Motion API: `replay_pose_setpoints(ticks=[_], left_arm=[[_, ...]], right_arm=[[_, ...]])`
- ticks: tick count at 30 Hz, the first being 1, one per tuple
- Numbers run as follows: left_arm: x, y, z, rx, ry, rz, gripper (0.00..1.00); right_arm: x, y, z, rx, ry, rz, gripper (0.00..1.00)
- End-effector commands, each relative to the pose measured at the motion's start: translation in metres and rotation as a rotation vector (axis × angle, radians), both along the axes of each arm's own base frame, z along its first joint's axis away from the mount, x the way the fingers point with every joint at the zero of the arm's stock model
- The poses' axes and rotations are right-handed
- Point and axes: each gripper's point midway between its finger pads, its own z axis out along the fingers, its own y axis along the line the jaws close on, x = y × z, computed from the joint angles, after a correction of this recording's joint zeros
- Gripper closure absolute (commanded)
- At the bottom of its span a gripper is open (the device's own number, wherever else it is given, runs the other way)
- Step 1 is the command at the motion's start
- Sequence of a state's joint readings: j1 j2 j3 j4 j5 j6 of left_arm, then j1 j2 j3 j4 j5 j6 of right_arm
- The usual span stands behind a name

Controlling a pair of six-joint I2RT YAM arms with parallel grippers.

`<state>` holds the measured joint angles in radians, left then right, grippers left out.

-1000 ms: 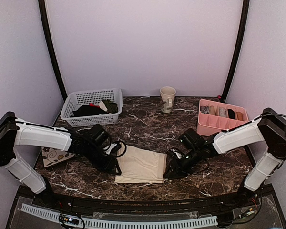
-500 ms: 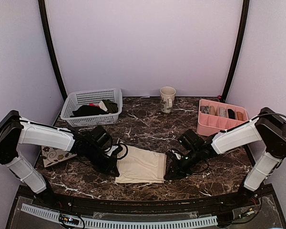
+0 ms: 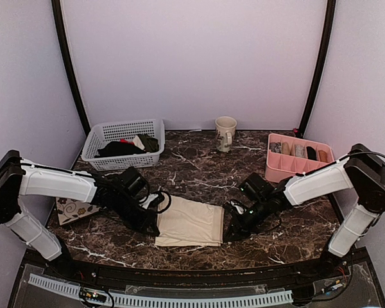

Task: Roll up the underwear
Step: Smooth out the underwear at the center of the board.

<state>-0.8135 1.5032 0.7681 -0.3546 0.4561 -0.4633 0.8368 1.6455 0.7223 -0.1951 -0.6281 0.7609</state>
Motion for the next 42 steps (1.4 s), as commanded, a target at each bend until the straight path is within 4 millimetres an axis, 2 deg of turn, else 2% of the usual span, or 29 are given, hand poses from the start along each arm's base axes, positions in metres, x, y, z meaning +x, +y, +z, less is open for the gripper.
replay_pose_setpoints(ticks=[1,4,7,11,15,18,20,23,24,33,42], left_arm=[[0.000,-0.002,0.009,-0.020,-0.012,-0.022,1.00],[0.002,-0.005,0.009,-0.020,-0.012,-0.025,1.00],[0.002,-0.006,0.008,-0.022,-0.008,-0.027,1.00],[0.003,-0.006,0.008,-0.024,-0.008,-0.028,1.00],[0.003,-0.007,0.007,-0.023,-0.008,-0.030,1.00],[0.002,-0.006,0.007,-0.023,-0.008,-0.029,1.00],[0.002,-0.006,0.007,-0.023,-0.008,-0.029,1.00],[0.002,-0.006,0.009,-0.026,-0.012,-0.026,1.00],[0.003,-0.006,0.010,-0.028,-0.014,-0.025,1.00],[0.001,-0.002,0.022,-0.026,-0.032,-0.037,1.00],[-0.018,-0.005,0.020,-0.047,0.007,-0.089,1.00]], right_arm=[[0.003,0.008,0.015,0.044,-0.027,0.029,0.97],[0.003,0.011,0.023,0.074,-0.039,0.037,0.79],[0.002,0.013,0.022,0.086,-0.026,0.040,0.73],[0.003,0.018,0.015,0.091,-0.005,0.035,0.72],[0.000,0.019,0.005,0.077,0.018,0.039,0.73],[0.001,0.020,0.005,0.078,0.015,0.040,0.77],[0.001,0.019,0.006,0.075,0.015,0.041,0.83],[0.001,0.020,0.008,0.073,0.010,0.047,0.99],[0.002,0.020,0.010,0.076,0.007,0.047,1.00],[0.004,0.021,0.037,0.108,-0.041,0.057,1.00],[-0.010,0.014,0.019,0.077,-0.013,0.083,1.00]])
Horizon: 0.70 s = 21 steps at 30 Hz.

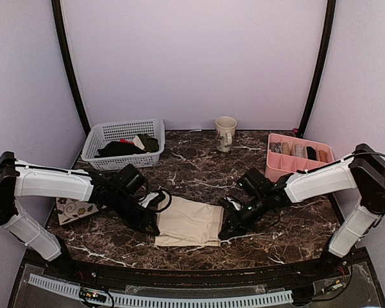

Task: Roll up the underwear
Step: Smooth out the underwear at the center of the board.

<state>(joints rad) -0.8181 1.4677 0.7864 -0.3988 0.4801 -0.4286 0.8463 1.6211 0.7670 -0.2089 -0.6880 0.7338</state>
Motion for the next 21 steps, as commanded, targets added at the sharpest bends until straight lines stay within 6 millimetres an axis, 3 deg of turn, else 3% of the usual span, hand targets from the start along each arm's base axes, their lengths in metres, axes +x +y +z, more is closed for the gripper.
replay_pose_setpoints(ticks=[1,12,18,21], left_arm=[[-0.014,-0.003,0.004,-0.021,0.020,-0.050,1.00],[-0.020,0.020,-0.031,0.095,0.044,-0.003,1.00],[-0.013,-0.004,0.011,-0.049,-0.025,-0.055,1.00],[-0.019,-0.003,0.010,-0.053,-0.006,-0.090,1.00]], right_arm=[[-0.010,-0.003,-0.009,-0.013,0.003,0.030,1.00],[-0.015,-0.015,-0.039,-0.090,0.016,0.047,1.00],[-0.011,-0.014,-0.033,-0.095,-0.013,0.051,1.00],[-0.012,-0.016,-0.035,-0.106,-0.012,0.055,1.00]])
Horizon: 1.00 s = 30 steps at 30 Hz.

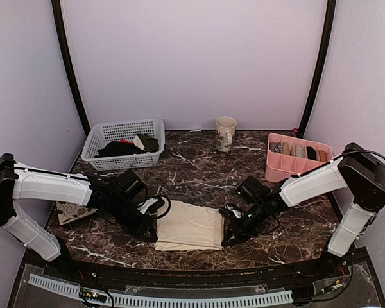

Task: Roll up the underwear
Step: Smooth out the underwear at the center of the board.

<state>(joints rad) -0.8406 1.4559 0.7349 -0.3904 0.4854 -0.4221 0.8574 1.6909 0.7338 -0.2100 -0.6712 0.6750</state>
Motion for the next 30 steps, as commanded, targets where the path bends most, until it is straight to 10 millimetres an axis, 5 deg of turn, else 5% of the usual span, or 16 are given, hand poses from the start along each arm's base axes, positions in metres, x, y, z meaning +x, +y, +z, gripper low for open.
replay_pose_setpoints(ticks=[1,13,15,17,21,25,30], left_arm=[[-0.007,-0.010,0.019,-0.074,-0.008,-0.071,1.00],[-0.024,0.015,-0.035,0.096,0.082,-0.055,1.00],[-0.019,0.013,-0.032,0.097,0.064,-0.055,0.91],[-0.014,0.009,-0.024,0.088,0.042,-0.058,0.77],[-0.007,0.000,0.010,0.005,-0.027,-0.060,0.55],[0.012,-0.013,0.059,-0.110,-0.154,-0.040,0.30],[0.049,-0.040,0.101,-0.233,-0.245,0.010,0.20]], right_arm=[[0.001,-0.004,-0.004,-0.037,-0.029,0.011,1.00],[0.001,-0.007,-0.003,-0.046,-0.040,0.013,1.00],[0.003,-0.006,0.003,-0.042,-0.054,0.018,1.00],[0.007,-0.004,0.016,-0.034,-0.079,0.025,0.98],[0.016,-0.011,0.055,-0.018,-0.188,0.041,0.63],[0.033,-0.018,0.090,0.022,-0.289,0.022,0.41],[0.065,0.006,0.131,0.166,-0.381,-0.013,0.23]])
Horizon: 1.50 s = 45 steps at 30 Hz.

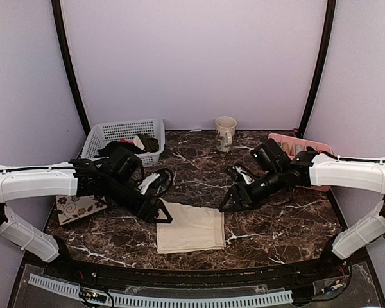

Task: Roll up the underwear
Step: Smooth out the underwear at the center of the board.

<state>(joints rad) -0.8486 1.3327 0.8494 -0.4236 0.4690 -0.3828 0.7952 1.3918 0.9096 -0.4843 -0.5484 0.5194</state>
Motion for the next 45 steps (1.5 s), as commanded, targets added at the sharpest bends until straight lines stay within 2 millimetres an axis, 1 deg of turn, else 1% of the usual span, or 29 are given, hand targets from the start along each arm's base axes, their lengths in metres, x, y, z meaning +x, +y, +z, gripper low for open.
replay_pose_setpoints(ticks=[1,4,7,8,10,13,14,17,21,23,25,27,29,30,32,34,35,36,37,38,39,40,42,44,45], left_arm=[[0.038,-0.023,0.036,-0.120,-0.074,0.051,0.18],[0.068,-0.034,0.040,-0.184,-0.050,0.109,0.18],[0.088,-0.047,0.039,-0.253,-0.014,0.132,0.20],[0.094,-0.050,0.036,-0.258,-0.008,0.138,0.21],[0.100,-0.058,0.023,-0.274,0.027,0.139,0.23],[0.107,-0.060,0.003,-0.291,0.093,0.166,0.24],[0.108,-0.059,-0.005,-0.293,0.106,0.174,0.25],[0.113,-0.046,-0.029,-0.267,0.126,0.221,0.25],[0.107,-0.026,-0.059,-0.232,0.175,0.269,0.26],[0.100,-0.022,-0.074,-0.214,0.203,0.271,0.26],[0.096,-0.018,-0.084,-0.195,0.213,0.274,0.27],[0.104,-0.007,-0.087,-0.200,0.207,0.302,0.27],[0.107,-0.003,-0.081,-0.196,0.173,0.279,0.28],[0.109,-0.003,-0.074,-0.185,0.141,0.252,0.28],[0.114,-0.008,-0.045,-0.216,0.070,0.204,0.27],[0.114,-0.011,-0.019,-0.252,0.022,0.176,0.27],[0.112,-0.013,-0.009,-0.264,0.001,0.160,0.28],[0.108,-0.013,0.003,-0.268,-0.026,0.145,0.29],[0.103,-0.015,0.010,-0.267,-0.047,0.129,0.30],[0.102,-0.014,0.014,-0.268,-0.057,0.132,0.31],[0.095,-0.019,0.016,-0.272,-0.060,0.117,0.32],[0.092,-0.022,0.016,-0.273,-0.058,0.116,0.34],[0.097,-0.027,0.011,-0.280,-0.056,0.129,0.36],[0.109,-0.034,0.007,-0.284,-0.056,0.148,0.38],[0.114,-0.039,-0.001,-0.281,-0.042,0.153,0.39]], right_arm=[[0.025,0.019,0.024,0.090,-0.063,0.002,0.23],[0.037,0.042,0.028,0.170,-0.039,0.003,0.23],[0.045,0.062,0.019,0.239,0.019,0.001,0.27],[0.046,0.066,0.011,0.248,0.047,-0.002,0.28],[0.051,0.073,0.002,0.273,0.069,-0.003,0.29],[0.055,0.078,-0.017,0.294,0.123,-0.021,0.30],[0.056,0.078,-0.024,0.296,0.136,-0.030,0.31],[0.057,0.069,-0.051,0.278,0.174,-0.063,0.32],[0.043,0.049,-0.092,0.229,0.244,-0.105,0.34],[0.034,0.042,-0.107,0.215,0.278,-0.117,0.36],[0.030,0.036,-0.114,0.206,0.292,-0.133,0.37],[0.027,0.031,-0.115,0.204,0.294,-0.143,0.38],[0.026,0.028,-0.108,0.189,0.273,-0.129,0.38],[0.027,0.030,-0.096,0.196,0.246,-0.109,0.38],[0.032,0.037,-0.064,0.235,0.193,-0.075,0.37],[0.037,0.043,-0.030,0.283,0.142,-0.052,0.36],[0.038,0.044,-0.019,0.286,0.133,-0.047,0.37],[0.042,0.042,-0.014,0.271,0.089,-0.049,0.37],[0.044,0.043,-0.011,0.266,0.078,-0.044,0.38],[0.045,0.044,-0.012,0.262,0.080,-0.040,0.40],[0.047,0.046,-0.016,0.255,0.089,-0.039,0.42],[0.049,0.048,-0.022,0.246,0.100,-0.041,0.46],[0.053,0.053,-0.031,0.238,0.111,-0.042,0.51],[0.059,0.059,-0.038,0.239,0.119,-0.048,0.52],[0.061,0.061,-0.042,0.239,0.125,-0.052,0.53]])
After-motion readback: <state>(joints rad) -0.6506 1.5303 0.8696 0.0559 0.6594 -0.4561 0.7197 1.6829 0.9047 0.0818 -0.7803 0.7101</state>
